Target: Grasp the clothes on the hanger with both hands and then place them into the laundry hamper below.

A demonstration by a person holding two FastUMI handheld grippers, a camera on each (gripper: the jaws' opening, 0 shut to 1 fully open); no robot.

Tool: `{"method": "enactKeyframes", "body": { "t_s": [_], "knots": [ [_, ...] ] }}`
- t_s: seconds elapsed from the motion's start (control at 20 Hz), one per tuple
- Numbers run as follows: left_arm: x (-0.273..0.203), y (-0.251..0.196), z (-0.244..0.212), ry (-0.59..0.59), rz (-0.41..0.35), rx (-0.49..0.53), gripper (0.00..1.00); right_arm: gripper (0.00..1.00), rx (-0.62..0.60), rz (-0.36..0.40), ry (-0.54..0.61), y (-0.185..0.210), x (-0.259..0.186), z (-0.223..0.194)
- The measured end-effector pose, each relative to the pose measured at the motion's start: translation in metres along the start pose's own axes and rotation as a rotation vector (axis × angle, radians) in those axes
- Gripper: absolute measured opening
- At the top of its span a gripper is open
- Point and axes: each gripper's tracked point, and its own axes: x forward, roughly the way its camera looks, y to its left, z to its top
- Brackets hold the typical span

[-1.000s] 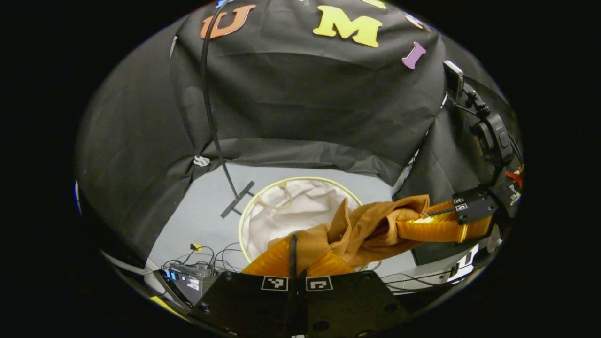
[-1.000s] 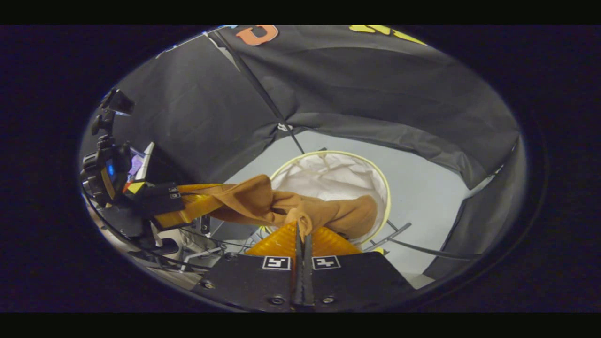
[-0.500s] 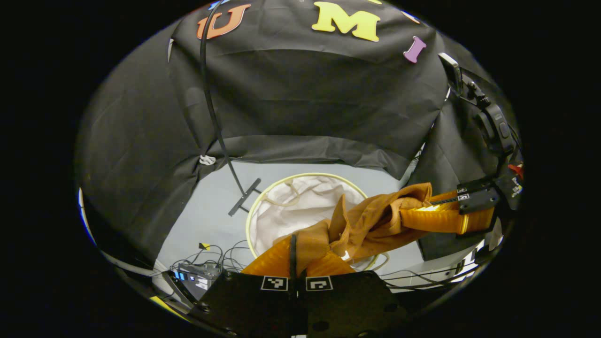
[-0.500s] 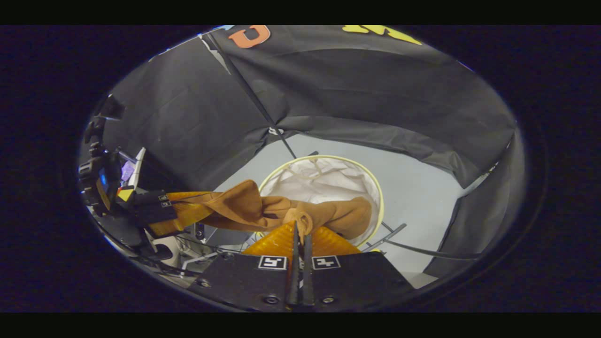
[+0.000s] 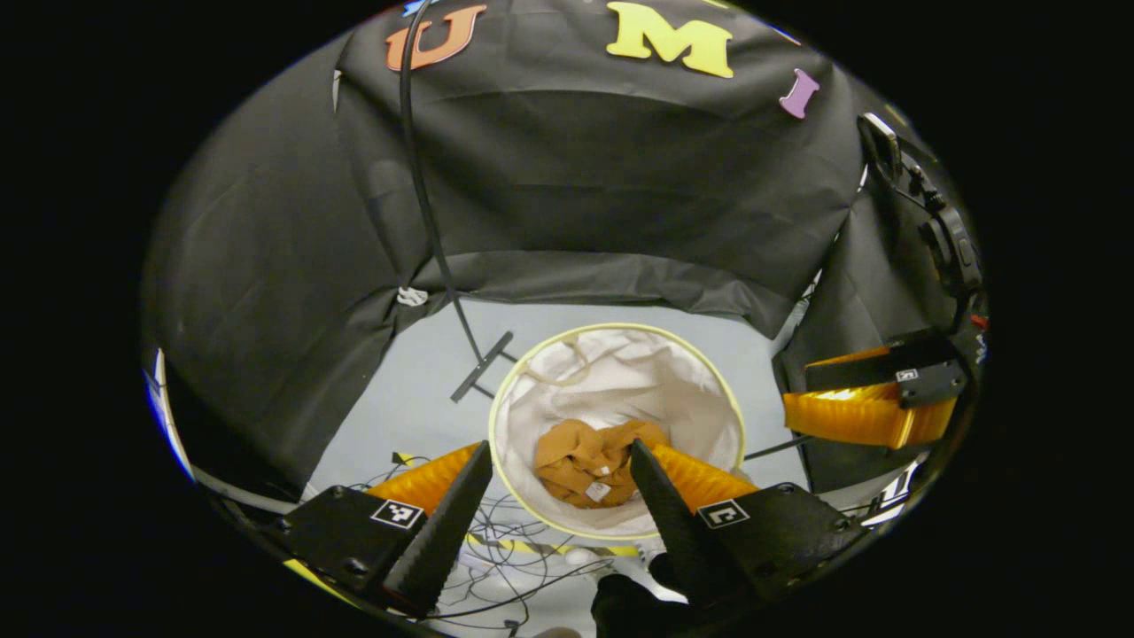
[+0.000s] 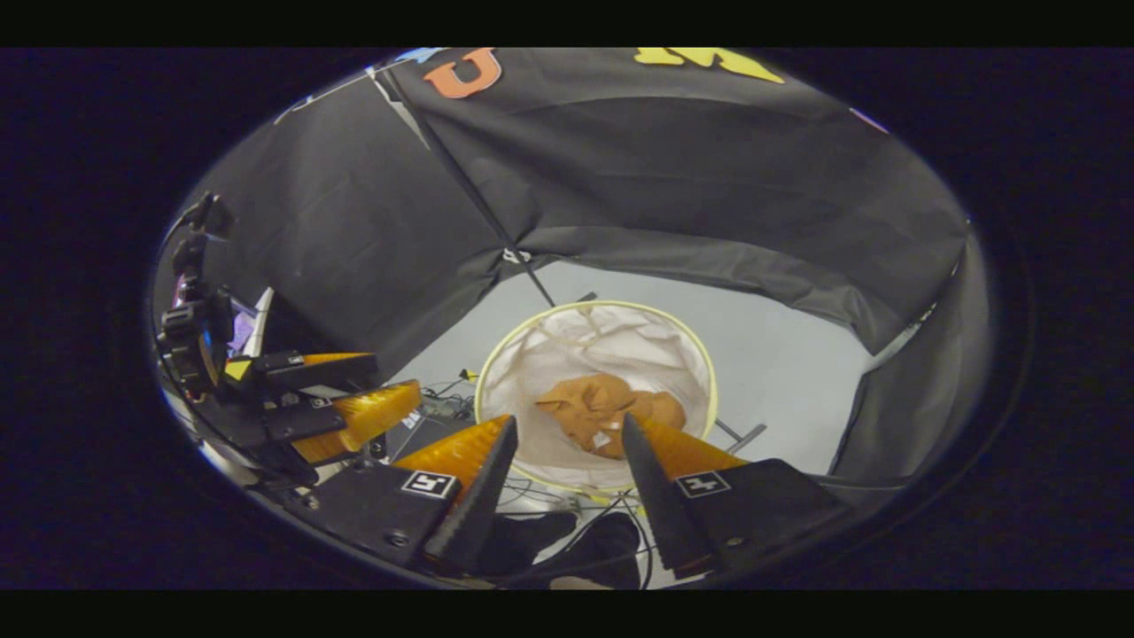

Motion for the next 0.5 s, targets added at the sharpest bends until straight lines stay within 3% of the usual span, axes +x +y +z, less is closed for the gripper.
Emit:
{"method": "enactKeyframes", "body": {
  "t_s": [0.15, 0.3, 0.5],
  "knots": [
    [-0.004, 0.005, -0.008, 0.008, 0.018, -0.014, 1.00, 0.77, 0.009, -0.033, -0.007, -0.019, -0.002, -0.002],
    [-0.006, 0.009, -0.017, 0.008, 0.041, -0.016, 0.96, 0.80, 0.014, -0.046, -0.016, -0.029, -0.008, -0.001],
    [-0.019, 0.004, -0.008, -0.011, 0.074, -0.024, 1.00, 0.77, -0.034, -0.119, -0.071, -0.053, -0.013, 0.009]
  ]
}}
